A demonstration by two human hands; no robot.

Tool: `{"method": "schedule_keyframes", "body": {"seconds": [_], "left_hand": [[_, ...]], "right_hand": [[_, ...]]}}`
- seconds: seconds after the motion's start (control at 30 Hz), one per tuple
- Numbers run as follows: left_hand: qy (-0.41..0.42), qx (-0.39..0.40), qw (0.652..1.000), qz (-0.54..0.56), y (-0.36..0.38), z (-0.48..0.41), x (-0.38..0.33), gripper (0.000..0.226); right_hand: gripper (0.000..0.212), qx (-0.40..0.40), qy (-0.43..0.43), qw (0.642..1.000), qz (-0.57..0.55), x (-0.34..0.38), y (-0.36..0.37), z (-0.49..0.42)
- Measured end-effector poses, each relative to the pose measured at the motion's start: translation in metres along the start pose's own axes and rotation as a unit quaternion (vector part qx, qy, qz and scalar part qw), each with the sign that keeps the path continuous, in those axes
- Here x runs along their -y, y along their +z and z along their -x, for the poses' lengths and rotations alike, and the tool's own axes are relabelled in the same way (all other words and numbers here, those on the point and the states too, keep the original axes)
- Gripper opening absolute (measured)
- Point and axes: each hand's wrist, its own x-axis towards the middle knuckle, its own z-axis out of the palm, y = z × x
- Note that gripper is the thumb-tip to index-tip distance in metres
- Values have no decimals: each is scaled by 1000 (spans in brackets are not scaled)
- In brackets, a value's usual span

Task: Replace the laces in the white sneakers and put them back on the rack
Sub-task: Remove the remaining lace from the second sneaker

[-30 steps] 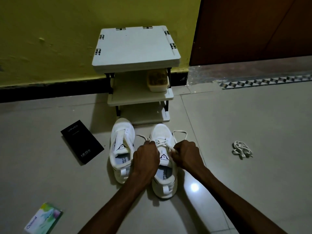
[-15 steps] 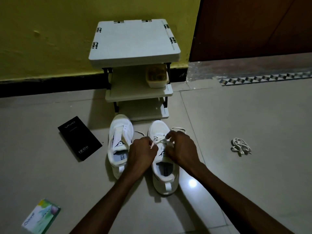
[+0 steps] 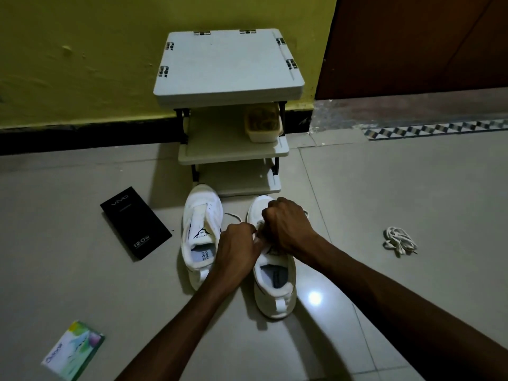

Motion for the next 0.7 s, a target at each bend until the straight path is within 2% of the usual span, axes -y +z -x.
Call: {"method": "schedule_keyframes", "body": {"seconds": [0.07,0.1,0.17,0.23,0.33,0.43,0.6,0.7], "left_hand": [[1,-9,1000,0,3,0,4,19],[1,-12,1000,5,5,1,6,19],[1,-14,1000,13,5,2,7,18],[9,-17,1000,9,7,2,7,18],[6,-23,1000,7,8,0,6,18],[-4,-15,1000,19,6,-1,3,21],[-4,3,1000,25,2,0,5,19],[-2,6,1000,30,3,0,8,21]], "right_hand": [[9,-63,125,988,-71,-18,0,0],[12,-83,193,972,-107,-28,1,1],[12,-60,242,963,-104,-38,3,8],[6,-26,223,972,-71,-35,4,13],[21,-60,120,987,-85,-21,2,10],[23,-13,25,998,-51,-7,2,6],[22,21,-24,999,21,9,4,3],[15,10,7,1000,0,7,-13,0]]}}
